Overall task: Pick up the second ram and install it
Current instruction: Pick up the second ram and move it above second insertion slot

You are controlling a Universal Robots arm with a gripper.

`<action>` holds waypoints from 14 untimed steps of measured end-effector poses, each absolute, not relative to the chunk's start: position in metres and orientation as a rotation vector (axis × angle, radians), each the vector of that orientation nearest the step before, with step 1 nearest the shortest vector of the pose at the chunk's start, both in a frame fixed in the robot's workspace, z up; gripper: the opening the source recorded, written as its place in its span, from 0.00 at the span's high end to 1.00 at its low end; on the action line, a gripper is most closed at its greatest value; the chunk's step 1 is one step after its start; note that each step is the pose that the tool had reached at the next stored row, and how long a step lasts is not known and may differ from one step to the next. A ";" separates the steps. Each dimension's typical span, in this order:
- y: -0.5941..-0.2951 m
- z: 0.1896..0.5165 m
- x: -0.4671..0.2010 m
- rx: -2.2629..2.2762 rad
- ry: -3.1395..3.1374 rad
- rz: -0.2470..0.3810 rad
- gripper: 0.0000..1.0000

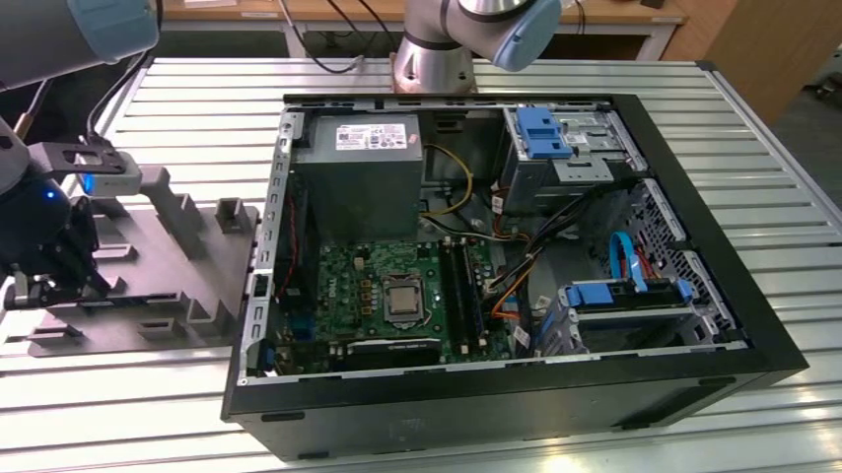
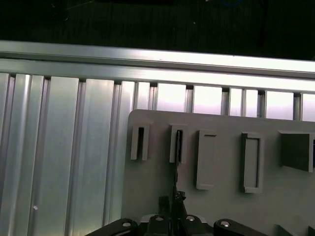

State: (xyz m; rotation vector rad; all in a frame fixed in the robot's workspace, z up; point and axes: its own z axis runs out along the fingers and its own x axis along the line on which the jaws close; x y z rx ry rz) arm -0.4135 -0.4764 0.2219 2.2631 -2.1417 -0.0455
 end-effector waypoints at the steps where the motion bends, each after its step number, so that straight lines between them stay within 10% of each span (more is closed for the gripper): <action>1: -0.476 0.222 -0.413 2.263 -2.142 -0.045 0.84; 5: -0.477 0.222 -0.413 2.263 -2.142 -0.045 0.65; 14: -0.477 0.214 -0.413 2.263 -2.142 -0.045 0.65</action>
